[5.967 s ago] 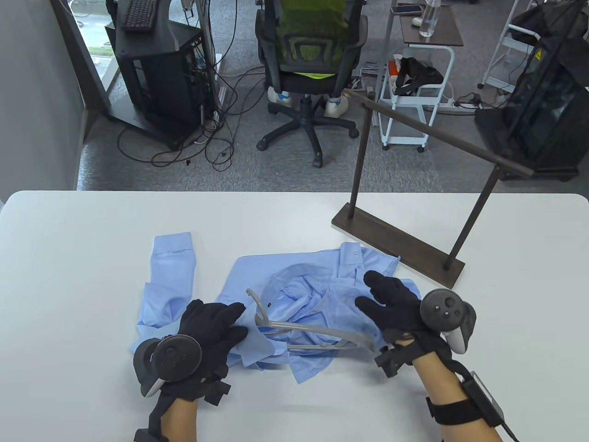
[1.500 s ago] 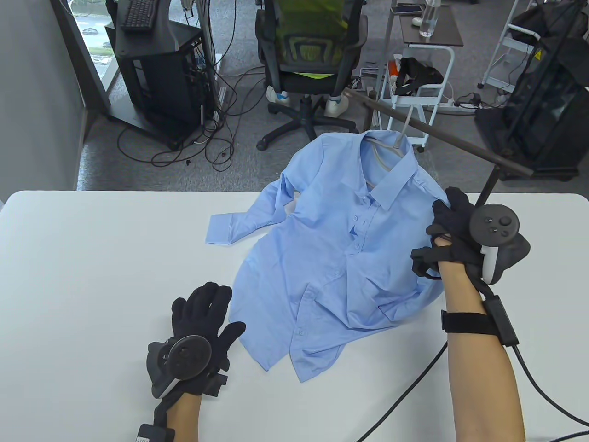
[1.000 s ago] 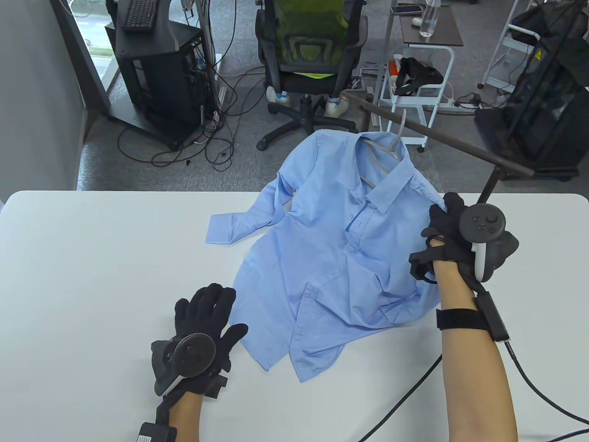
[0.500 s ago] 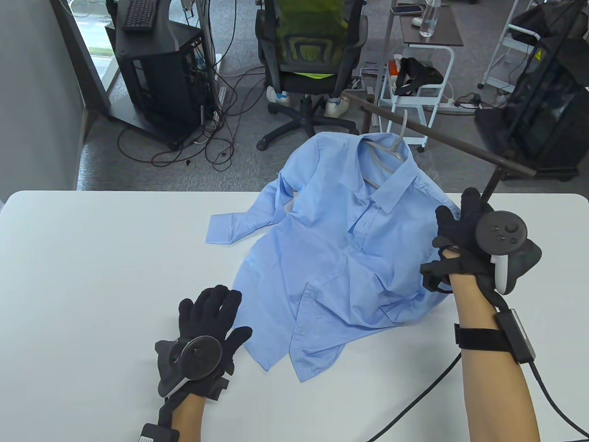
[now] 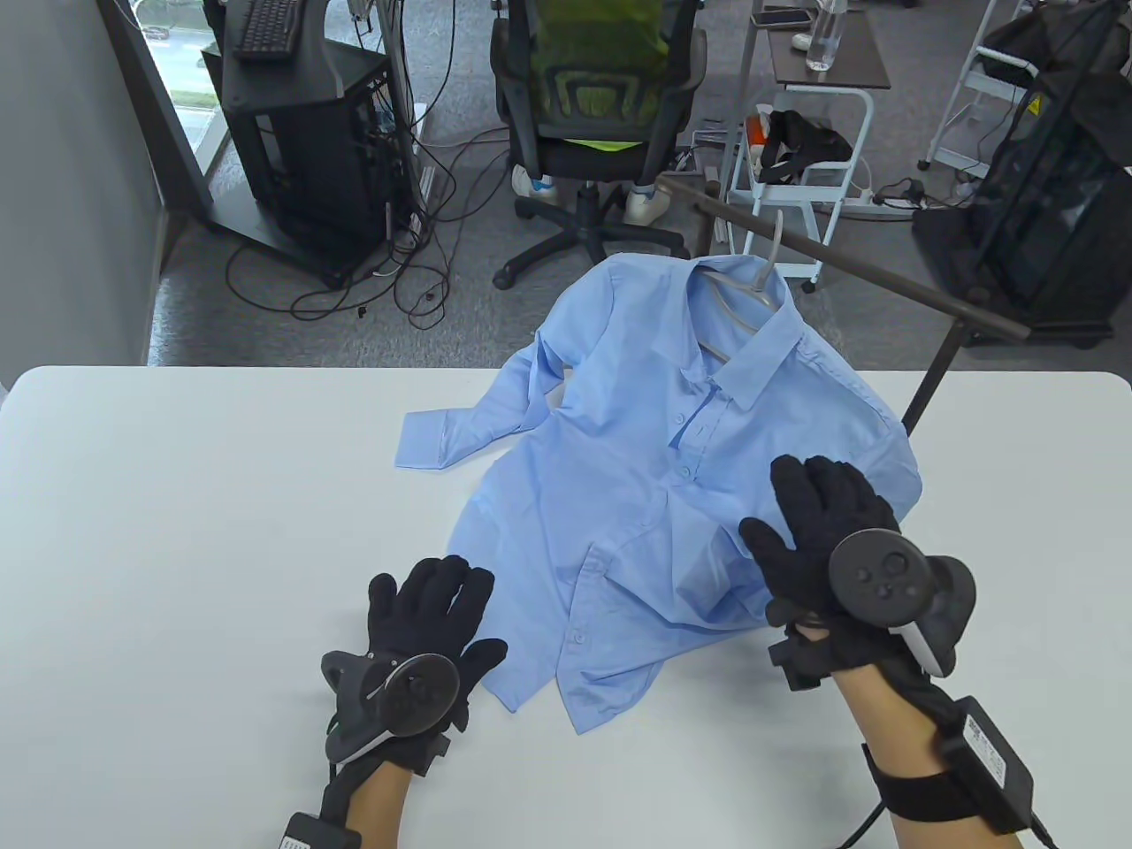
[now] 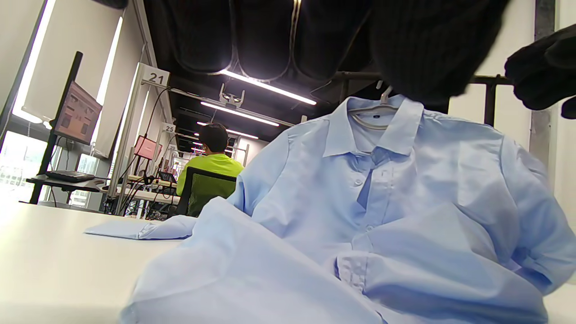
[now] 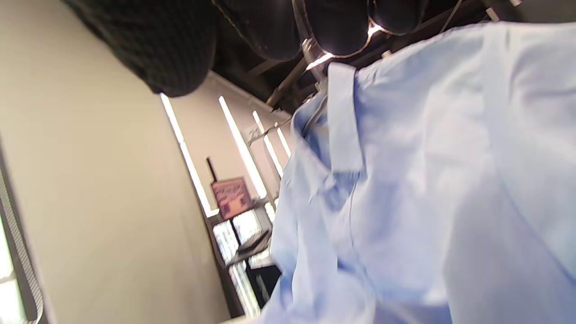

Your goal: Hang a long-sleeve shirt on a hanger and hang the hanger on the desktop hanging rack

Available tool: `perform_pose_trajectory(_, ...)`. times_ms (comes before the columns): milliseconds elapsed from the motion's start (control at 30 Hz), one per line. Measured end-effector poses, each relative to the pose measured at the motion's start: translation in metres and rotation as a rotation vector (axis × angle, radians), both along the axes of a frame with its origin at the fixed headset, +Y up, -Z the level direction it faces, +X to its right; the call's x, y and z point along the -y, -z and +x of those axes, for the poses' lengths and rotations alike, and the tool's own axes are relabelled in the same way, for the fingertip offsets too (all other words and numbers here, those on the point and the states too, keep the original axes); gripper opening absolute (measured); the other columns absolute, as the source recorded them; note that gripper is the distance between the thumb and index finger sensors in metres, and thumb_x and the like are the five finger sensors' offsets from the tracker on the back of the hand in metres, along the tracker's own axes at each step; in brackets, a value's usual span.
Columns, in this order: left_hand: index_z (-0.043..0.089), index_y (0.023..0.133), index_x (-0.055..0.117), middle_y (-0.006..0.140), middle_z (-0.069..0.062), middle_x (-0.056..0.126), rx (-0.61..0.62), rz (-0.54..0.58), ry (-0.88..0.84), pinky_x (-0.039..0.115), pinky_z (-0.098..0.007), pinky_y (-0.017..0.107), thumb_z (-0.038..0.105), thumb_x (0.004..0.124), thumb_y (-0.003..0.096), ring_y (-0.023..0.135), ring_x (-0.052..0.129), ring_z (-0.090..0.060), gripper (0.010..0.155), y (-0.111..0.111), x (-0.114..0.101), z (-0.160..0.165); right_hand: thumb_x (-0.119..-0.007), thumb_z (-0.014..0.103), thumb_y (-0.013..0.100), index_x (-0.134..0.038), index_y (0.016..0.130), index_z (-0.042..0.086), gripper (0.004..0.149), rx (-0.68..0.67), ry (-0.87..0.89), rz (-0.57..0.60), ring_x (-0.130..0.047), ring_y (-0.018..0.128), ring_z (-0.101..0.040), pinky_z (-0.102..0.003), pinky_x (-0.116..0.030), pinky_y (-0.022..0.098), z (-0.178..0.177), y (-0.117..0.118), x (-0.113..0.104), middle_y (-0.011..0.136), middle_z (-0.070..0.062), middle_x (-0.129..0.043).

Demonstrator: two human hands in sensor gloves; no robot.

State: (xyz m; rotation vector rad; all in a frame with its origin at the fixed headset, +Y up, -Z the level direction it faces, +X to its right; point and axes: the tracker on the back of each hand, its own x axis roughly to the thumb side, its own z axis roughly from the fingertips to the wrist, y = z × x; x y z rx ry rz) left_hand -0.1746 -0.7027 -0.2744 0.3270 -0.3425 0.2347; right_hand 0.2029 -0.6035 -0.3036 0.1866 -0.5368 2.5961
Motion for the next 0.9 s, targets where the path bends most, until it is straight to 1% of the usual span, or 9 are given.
perform_pose_trajectory(133,0.025,0.107,0.067,0.115,-0.011,0.061,0.017,0.000,0.040,0.043,-0.073,0.070,0.057,0.083,0.0383,0.108,0.066,-0.042,0.078,-0.002,0.001,0.009,-0.087,0.050,0.044,-0.070,0.104,0.021,0.069,-0.053,-0.068,-0.006,-0.057,0.098,-0.053,-0.076,-0.045,0.066,-0.015,-0.009,0.029,0.104,-0.021,-0.060)
perform_pose_trajectory(333,0.026,0.109,0.063,0.118,-0.010,0.056,0.046,-0.010,0.092,0.040,-0.073,0.071,0.058,0.083,0.0380,0.111,0.058,-0.043,0.080,-0.002,0.006,0.021,-0.087,0.050,0.043,-0.069,0.103,0.022,0.069,-0.102,-0.152,-0.009,-0.056,0.099,-0.052,-0.076,-0.043,0.067,-0.024,-0.014,0.066,0.106,-0.019,-0.059)
perform_pose_trajectory(400,0.027,0.110,0.061,0.119,-0.009,0.053,0.056,-0.020,0.117,0.038,-0.073,0.071,0.060,0.082,0.0376,0.112,0.054,-0.043,0.082,-0.001,0.009,0.025,-0.087,0.051,0.043,-0.070,0.103,0.022,0.069,-0.108,-0.171,0.009,-0.056,0.099,-0.052,-0.076,-0.044,0.067,-0.025,-0.016,0.074,0.105,-0.019,-0.060)
perform_pose_trajectory(500,0.027,0.110,0.060,0.119,-0.010,0.052,0.063,-0.027,0.170,0.039,-0.074,0.071,0.060,0.081,0.0373,0.112,0.054,-0.044,0.083,0.000,0.012,0.031,-0.085,0.052,0.043,-0.070,0.103,0.023,0.069,-0.123,-0.190,-0.004,-0.056,0.099,-0.051,-0.076,-0.044,0.067,-0.026,-0.017,0.083,0.105,-0.019,-0.059)
perform_pose_trajectory(633,0.027,0.110,0.059,0.119,-0.009,0.051,0.072,-0.041,0.175,0.039,-0.073,0.071,0.061,0.080,0.0372,0.112,0.054,-0.044,0.083,0.001,0.015,0.033,-0.085,0.053,0.043,-0.069,0.103,0.023,0.069,-0.153,-0.204,0.005,-0.056,0.099,-0.051,-0.075,-0.045,0.067,-0.029,-0.022,0.097,0.105,-0.019,-0.060)
perform_pose_trajectory(700,0.028,0.111,0.058,0.119,-0.009,0.050,0.078,-0.055,0.168,0.038,-0.073,0.071,0.062,0.079,0.0370,0.112,0.053,-0.043,0.084,0.002,0.018,0.033,-0.084,0.055,0.042,-0.068,0.103,0.023,0.071,-0.169,-0.260,0.013,-0.055,0.100,-0.051,-0.076,-0.044,0.067,-0.031,-0.025,0.105,0.105,-0.019,-0.058)
perform_pose_trajectory(767,0.028,0.111,0.057,0.120,-0.009,0.049,0.085,-0.071,0.177,0.037,-0.074,0.071,0.064,0.078,0.0364,0.113,0.051,-0.044,0.085,0.003,0.020,0.034,-0.083,0.061,0.040,-0.066,0.104,0.025,0.076,-0.185,-0.299,0.006,-0.052,0.101,-0.051,-0.077,-0.043,0.067,-0.033,-0.026,0.111,0.107,-0.018,-0.055)
perform_pose_trajectory(900,0.031,0.112,0.053,0.121,-0.008,0.044,0.094,-0.095,0.214,0.034,-0.074,0.071,0.067,0.076,0.0346,0.114,0.045,-0.044,0.089,0.003,0.025,0.039,-0.080,0.069,0.037,-0.058,0.108,0.028,0.085,-0.202,-0.350,-0.044,-0.043,0.104,-0.051,-0.083,-0.031,0.065,-0.039,-0.025,0.120,0.111,-0.017,-0.046)
